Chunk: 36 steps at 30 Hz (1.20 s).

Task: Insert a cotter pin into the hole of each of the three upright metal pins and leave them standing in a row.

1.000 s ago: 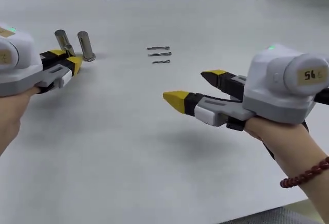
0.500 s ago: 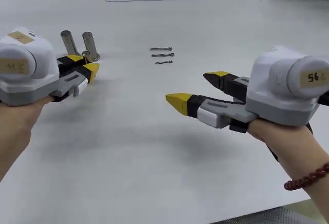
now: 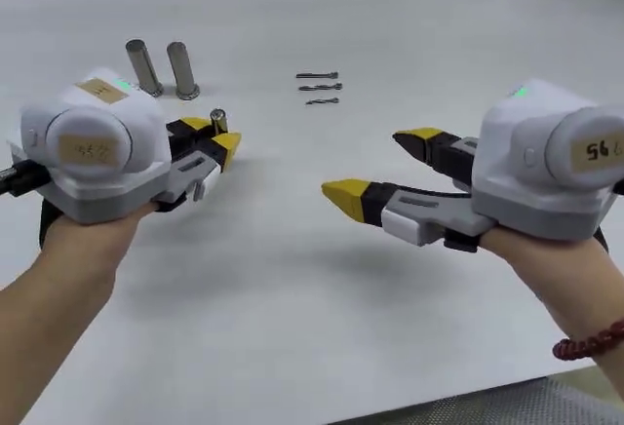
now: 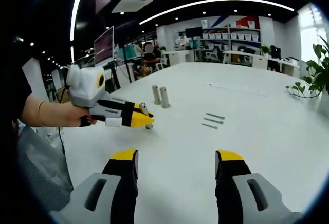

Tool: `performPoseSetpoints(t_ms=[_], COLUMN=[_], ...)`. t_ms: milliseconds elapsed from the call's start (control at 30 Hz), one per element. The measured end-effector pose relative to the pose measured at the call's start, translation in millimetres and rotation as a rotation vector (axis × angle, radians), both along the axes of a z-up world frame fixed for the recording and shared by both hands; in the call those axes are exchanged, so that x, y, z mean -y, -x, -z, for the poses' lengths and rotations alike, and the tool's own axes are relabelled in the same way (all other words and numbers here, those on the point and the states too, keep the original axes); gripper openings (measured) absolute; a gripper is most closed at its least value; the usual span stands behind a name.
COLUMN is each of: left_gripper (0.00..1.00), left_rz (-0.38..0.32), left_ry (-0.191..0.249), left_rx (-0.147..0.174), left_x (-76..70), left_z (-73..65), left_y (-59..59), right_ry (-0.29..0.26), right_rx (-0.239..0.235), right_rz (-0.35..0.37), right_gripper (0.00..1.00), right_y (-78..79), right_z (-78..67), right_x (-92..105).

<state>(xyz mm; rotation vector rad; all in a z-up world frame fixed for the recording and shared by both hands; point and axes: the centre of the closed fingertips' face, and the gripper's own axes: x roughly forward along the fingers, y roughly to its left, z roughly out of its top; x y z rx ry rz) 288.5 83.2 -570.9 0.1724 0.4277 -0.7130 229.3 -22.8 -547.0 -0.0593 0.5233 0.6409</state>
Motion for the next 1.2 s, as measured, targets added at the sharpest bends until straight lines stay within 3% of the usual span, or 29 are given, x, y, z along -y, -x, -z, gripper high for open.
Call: performPoseSetpoints(t_ms=[200,267,400,500,667,700,833,1033,1200], left_gripper=[0.06,0.06,0.06,0.06,0.06,0.06,0.06,0.06,0.07], left_rz=[0.011,0.009,-0.002,0.006,0.019,0.021,0.026,0.047,0.057], left_ry=[0.001,-0.018,0.011,-0.008,-0.023,-0.018,-0.002,-0.026,-0.039], left_rx=[-0.009,0.005,-0.012,-0.005,-0.023,-0.01,-0.007,0.021,0.017], left_x=[6.4,5.7,6.3,6.9,7.3,7.3,7.3,8.4,8.0], left_z=[4.3,4.5,5.4,7.8,16.0,15.1,14.5,14.5,17.3], left_y=[6.0,5.9,5.9,7.3,12.3,13.0,12.4,12.5,12.5], right_ry=[-0.004,-0.003,-0.002,0.002,0.004,0.004,0.007,0.006,0.009], right_rx=[-0.004,-0.006,-0.008,-0.006,-0.011,-0.011,-0.014,-0.019,-0.018], right_rz=[-0.001,-0.001,0.001,0.001,0.003,0.003,0.003,0.001,-0.005], right_gripper=[0.57,0.57,0.57,0.57,0.57,0.57,0.57,0.57,0.57], right_y=[1.0,1.2,1.5,1.4,1.7,1.9,2.0,1.2,-0.6], right_z=[1.3,1.9,1.6,1.5,2.9,3.0,3.7,3.9,1.6], right_x=[0.1,0.6,1.6,2.5,3.5,3.7,4.7,3.9,2.4])
